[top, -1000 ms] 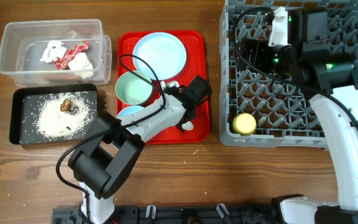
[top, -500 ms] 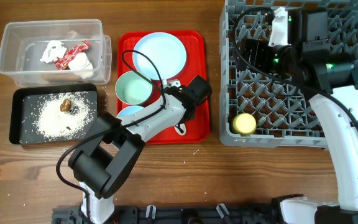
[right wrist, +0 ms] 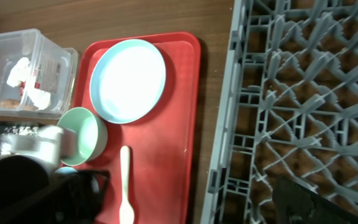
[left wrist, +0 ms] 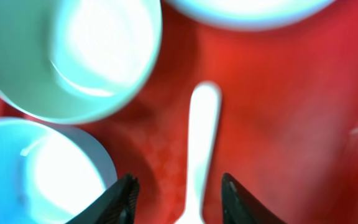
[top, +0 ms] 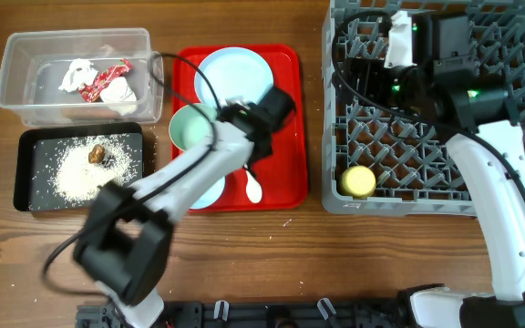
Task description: Sort waste into correct bins and load items into the dishwasher rack
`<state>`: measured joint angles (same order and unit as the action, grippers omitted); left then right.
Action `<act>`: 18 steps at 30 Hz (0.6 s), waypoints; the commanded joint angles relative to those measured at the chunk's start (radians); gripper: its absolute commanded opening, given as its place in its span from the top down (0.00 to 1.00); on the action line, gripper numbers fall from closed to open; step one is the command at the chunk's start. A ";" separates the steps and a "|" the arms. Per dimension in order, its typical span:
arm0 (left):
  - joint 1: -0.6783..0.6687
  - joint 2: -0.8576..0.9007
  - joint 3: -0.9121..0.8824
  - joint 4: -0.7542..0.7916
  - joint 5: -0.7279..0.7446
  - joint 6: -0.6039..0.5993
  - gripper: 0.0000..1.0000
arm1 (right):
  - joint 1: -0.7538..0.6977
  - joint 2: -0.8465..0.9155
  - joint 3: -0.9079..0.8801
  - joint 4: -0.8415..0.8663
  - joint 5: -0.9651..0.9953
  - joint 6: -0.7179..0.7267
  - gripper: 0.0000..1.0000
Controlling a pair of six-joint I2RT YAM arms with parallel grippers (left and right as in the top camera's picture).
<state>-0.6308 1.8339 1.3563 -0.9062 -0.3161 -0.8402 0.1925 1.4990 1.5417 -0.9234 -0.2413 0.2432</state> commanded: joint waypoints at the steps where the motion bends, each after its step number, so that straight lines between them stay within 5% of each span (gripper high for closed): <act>1: 0.066 -0.162 0.041 -0.004 0.045 0.049 0.53 | 0.014 0.027 0.007 0.006 -0.023 0.026 0.00; 18: 0.542 -0.401 0.041 -0.055 0.147 0.048 0.43 | 0.442 0.441 0.003 0.061 0.005 0.291 0.13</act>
<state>-0.1810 1.4513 1.3834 -0.9585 -0.2104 -0.8047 0.5892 1.8610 1.5414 -0.8734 -0.2634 0.4564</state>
